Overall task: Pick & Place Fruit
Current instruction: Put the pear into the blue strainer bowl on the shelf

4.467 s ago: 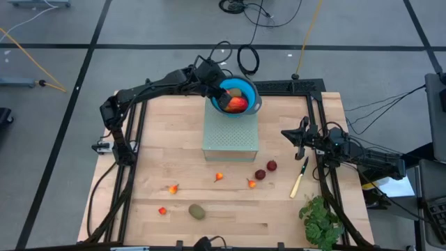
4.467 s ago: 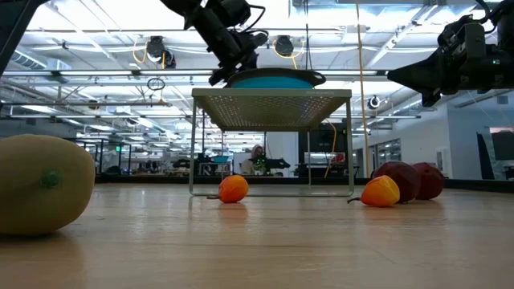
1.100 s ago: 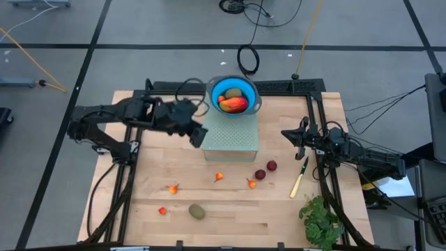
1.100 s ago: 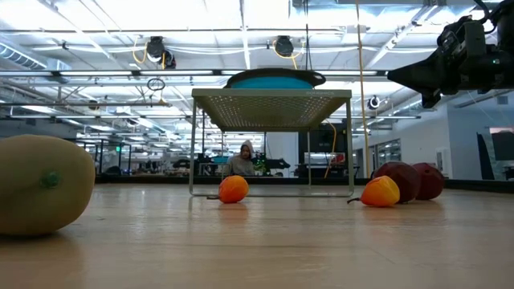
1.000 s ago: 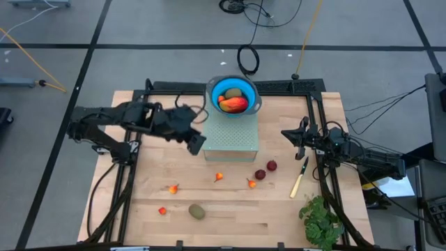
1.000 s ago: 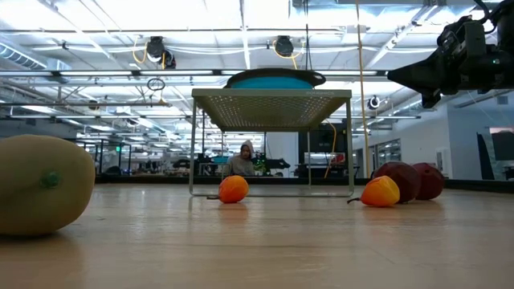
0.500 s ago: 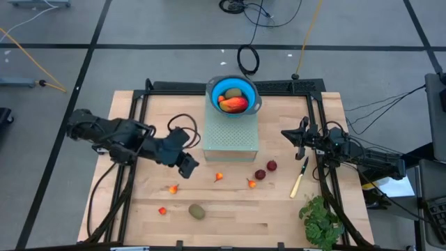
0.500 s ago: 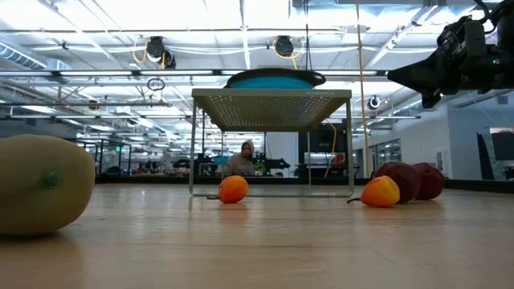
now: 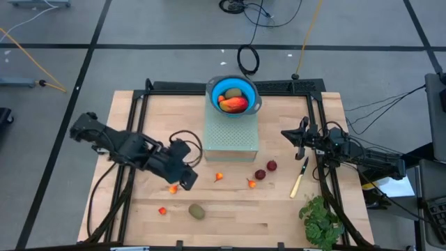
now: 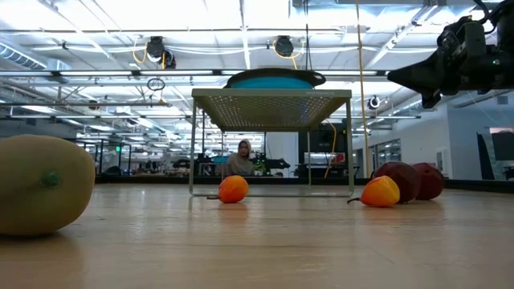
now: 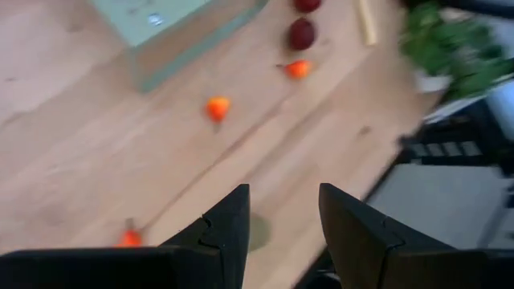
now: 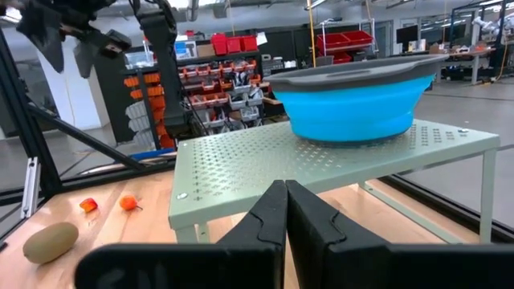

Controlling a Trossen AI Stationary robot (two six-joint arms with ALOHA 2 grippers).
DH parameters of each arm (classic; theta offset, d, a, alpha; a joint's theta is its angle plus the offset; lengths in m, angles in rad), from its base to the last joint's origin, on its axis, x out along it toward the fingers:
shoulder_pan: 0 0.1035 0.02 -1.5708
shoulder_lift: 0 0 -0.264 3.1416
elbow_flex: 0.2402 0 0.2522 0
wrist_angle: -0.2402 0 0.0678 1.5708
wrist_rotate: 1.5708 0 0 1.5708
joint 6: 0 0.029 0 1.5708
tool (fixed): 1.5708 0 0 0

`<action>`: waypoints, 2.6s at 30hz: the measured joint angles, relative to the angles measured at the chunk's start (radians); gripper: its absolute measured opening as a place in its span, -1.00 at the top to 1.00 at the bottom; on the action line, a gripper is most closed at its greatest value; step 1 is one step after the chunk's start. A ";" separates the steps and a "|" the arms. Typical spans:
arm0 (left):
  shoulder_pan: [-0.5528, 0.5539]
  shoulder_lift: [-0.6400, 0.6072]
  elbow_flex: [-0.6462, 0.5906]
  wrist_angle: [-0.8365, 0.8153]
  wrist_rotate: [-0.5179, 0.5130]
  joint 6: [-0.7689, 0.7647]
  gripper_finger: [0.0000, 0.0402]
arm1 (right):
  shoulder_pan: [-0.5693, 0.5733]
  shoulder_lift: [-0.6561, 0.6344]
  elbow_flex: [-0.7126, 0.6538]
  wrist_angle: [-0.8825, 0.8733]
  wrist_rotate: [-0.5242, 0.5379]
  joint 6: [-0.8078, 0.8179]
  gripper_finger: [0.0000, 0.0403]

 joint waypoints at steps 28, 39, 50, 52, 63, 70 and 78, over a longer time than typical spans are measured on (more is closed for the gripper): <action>-0.053 0.193 -0.164 -0.067 0.102 -0.087 0.27 | 0.000 0.000 0.000 0.000 0.000 0.000 1.00; -0.105 0.193 -0.381 0.127 0.265 -0.278 0.27 | 0.000 0.000 0.000 0.000 0.000 0.000 1.00; -0.225 0.193 -0.472 0.124 0.382 -0.648 0.27 | 0.000 0.000 0.000 0.000 0.000 0.000 1.00; -0.251 0.193 -0.473 0.126 0.379 -0.719 0.27 | 0.000 0.000 0.000 0.000 0.000 -0.001 1.00; -0.378 0.193 -0.473 0.123 0.375 -1.064 0.27 | 0.000 0.000 0.000 0.000 0.000 0.000 1.00; -0.384 0.193 -0.473 0.102 0.356 -1.065 0.26 | 0.000 0.000 0.000 0.000 0.000 0.004 1.00; -0.384 0.193 -0.473 0.067 0.312 -1.066 0.15 | 0.000 0.000 0.000 0.000 0.000 0.007 1.00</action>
